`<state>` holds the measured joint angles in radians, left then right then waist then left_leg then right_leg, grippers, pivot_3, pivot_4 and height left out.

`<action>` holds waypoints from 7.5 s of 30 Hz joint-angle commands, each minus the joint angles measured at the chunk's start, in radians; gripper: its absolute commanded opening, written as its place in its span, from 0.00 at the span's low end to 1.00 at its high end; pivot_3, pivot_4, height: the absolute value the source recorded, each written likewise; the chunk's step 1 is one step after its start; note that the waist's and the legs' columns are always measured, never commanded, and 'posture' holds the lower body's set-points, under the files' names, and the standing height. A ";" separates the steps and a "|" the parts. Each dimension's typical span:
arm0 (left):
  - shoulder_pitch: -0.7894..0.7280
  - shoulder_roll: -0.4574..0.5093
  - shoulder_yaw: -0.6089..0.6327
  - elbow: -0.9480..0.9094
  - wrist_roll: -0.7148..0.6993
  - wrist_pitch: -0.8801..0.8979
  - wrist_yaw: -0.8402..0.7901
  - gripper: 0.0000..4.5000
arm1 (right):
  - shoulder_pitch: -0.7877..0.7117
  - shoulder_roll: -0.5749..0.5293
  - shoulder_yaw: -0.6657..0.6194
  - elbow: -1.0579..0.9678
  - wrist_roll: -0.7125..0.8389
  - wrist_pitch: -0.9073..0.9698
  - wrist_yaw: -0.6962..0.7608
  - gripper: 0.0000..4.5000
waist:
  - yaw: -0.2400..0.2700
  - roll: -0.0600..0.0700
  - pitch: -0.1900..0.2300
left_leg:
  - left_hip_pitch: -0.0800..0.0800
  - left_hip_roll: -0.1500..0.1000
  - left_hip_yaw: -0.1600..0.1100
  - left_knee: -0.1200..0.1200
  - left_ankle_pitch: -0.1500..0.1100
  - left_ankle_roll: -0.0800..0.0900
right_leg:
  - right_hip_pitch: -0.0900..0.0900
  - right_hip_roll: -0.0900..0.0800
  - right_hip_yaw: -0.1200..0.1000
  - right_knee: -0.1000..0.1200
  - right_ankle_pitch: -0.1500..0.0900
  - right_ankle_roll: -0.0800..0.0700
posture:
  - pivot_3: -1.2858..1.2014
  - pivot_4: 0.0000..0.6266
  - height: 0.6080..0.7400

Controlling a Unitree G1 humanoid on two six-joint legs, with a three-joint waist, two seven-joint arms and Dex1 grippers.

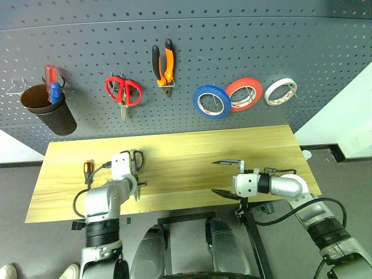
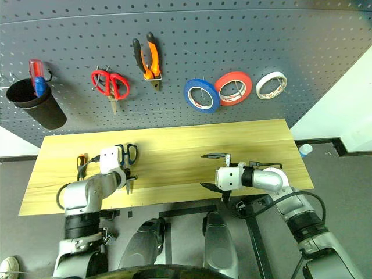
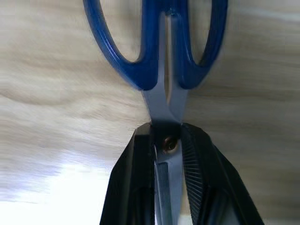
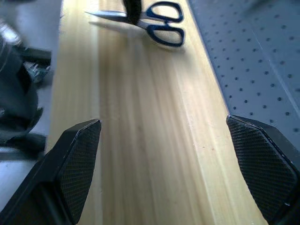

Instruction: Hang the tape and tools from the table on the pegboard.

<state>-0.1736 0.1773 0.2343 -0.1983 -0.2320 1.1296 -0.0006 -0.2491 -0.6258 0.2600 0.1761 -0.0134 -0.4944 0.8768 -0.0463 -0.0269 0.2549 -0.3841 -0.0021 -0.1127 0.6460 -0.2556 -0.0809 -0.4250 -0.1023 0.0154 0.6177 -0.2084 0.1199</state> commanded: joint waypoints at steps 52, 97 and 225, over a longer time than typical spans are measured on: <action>-0.008 0.282 0.126 0.127 -0.322 -0.830 -0.626 0.30 | -0.077 0.057 -0.272 -0.435 0.688 0.793 0.191 1.00 | 0.026 0.001 -0.039 | -0.001 0.000 0.002 0.002 0.000 0.001 | 0.000 0.000 0.000 -0.002 0.002 -0.004 | 0.50 0.19 0.94; -0.083 0.367 0.222 0.593 -0.162 -0.357 -0.161 0.99 | 0.057 0.002 -0.063 -0.342 0.357 0.710 0.216 1.00 | 0.027 0.001 -0.042 | 0.001 0.000 0.002 0.002 0.000 0.001 | 0.001 0.000 0.001 0.000 -0.001 -0.005 | 0.51 0.32 0.94; 0.542 0.219 0.036 0.398 0.058 -1.595 -0.760 0.66 | 0.298 0.012 -0.388 0.227 0.208 0.178 -0.039 1.00 | 0.022 0.012 -0.089 | 0.012 0.001 0.006 0.001 -0.002 0.004 | 0.015 0.001 0.003 -0.012 -0.001 -0.003 | 0.50 0.15 0.94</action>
<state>0.3643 0.3984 0.2673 0.1801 -0.1870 -0.4083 -0.7771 0.0499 -0.6067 -0.0979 0.3994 0.1958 -0.2753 0.8478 -0.0245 -0.0153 0.1655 -0.3724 -0.0010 -0.1067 0.6467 -0.2582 -0.0773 -0.4096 -0.1018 0.0183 0.6054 -0.2095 0.1169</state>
